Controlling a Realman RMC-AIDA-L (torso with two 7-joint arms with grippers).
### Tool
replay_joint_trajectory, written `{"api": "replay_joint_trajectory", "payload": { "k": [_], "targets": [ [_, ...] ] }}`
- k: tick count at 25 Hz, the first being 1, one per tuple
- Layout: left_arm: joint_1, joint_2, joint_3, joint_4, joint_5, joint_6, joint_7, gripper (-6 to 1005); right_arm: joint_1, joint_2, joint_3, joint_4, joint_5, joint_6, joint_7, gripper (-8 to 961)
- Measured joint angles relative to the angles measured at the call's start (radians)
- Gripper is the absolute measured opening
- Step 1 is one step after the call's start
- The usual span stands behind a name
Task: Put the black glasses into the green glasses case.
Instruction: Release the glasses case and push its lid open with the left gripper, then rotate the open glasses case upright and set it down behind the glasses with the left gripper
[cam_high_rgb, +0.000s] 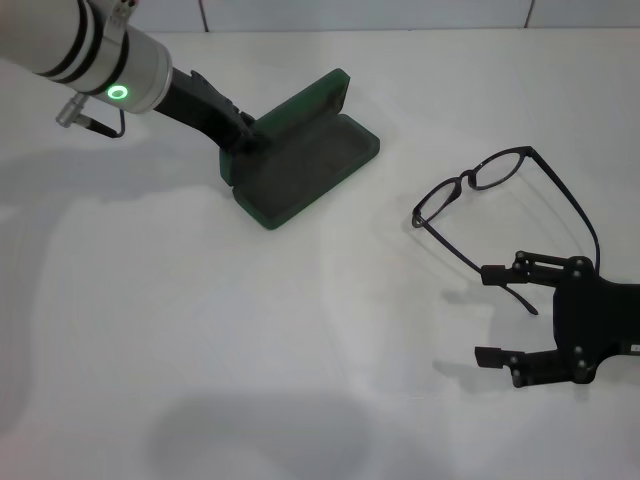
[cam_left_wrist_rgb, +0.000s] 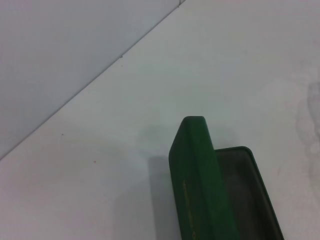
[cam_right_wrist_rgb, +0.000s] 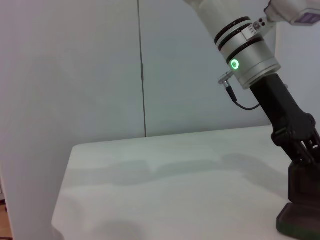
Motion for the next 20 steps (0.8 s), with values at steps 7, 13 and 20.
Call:
{"api": "replay_joint_trajectory", "payload": {
  "k": [7, 13, 20],
  "targets": [
    [-0.001, -0.001, 0.001, -0.002, 0.000, 0.000, 0.007, 276, 0.003, 0.000, 0.000, 0.000, 0.000, 0.006, 0.000, 857],
    [0.004, -0.001, 0.003, 0.015, -0.005, 0.007, 0.029, 211, 0.003, -0.003, 0.004, 0.000, 0.000, 0.006, 0.000, 858],
    [0.072, 0.003, -0.004, 0.135, -0.026, 0.090, 0.111, 207, 0.002, -0.004, 0.005, 0.000, 0.000, 0.006, 0.000, 858]
  ]
}}
